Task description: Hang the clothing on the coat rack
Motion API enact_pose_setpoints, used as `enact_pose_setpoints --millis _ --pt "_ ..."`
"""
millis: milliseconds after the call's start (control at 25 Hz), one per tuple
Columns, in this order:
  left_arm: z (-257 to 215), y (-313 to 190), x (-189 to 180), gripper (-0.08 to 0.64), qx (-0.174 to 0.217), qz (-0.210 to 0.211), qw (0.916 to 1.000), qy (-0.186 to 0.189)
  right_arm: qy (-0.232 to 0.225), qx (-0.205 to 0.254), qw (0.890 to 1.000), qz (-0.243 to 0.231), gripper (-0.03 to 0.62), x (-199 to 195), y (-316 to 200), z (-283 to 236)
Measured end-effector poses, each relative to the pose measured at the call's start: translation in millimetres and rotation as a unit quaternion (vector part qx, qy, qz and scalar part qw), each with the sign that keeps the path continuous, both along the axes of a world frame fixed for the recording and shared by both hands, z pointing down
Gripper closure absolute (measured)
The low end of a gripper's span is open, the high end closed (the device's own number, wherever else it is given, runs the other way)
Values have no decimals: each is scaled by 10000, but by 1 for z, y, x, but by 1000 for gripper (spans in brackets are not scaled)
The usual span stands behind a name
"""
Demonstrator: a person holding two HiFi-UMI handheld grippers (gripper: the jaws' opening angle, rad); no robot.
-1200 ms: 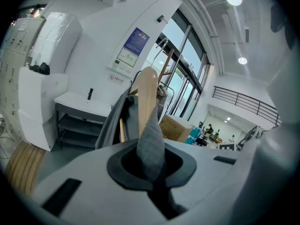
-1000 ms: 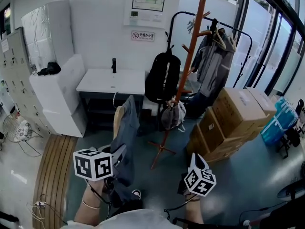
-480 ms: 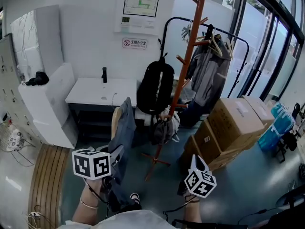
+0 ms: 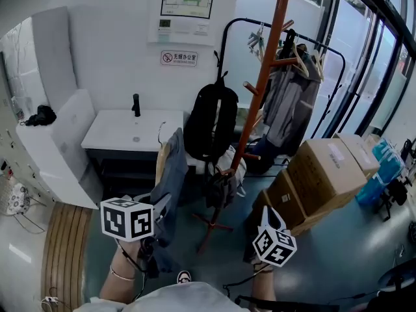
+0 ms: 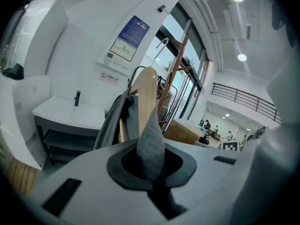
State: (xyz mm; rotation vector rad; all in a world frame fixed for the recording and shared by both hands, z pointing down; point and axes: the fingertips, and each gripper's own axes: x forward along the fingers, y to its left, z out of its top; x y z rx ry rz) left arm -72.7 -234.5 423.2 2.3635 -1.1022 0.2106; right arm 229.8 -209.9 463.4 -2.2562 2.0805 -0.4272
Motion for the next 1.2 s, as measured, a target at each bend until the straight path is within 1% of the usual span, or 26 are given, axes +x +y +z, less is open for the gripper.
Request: enact_pose_setpoints --millis 400,680,960,1200 --pt "8 -68 25 532 -83 243 9996 75 75 -69 9998 170 569 19 -58 4" --pt "10 -109 44 532 -82 454 9989 89 137 -29 9994 327 569 31 -90 3" --pt "13 -130 65 532 -78 649 9979 -1 71 -122 9986 509 569 44 -101 12" --pt "21 -137 74 532 -172 690 9975 11 200 -288 9984 440 569 46 -114 16"
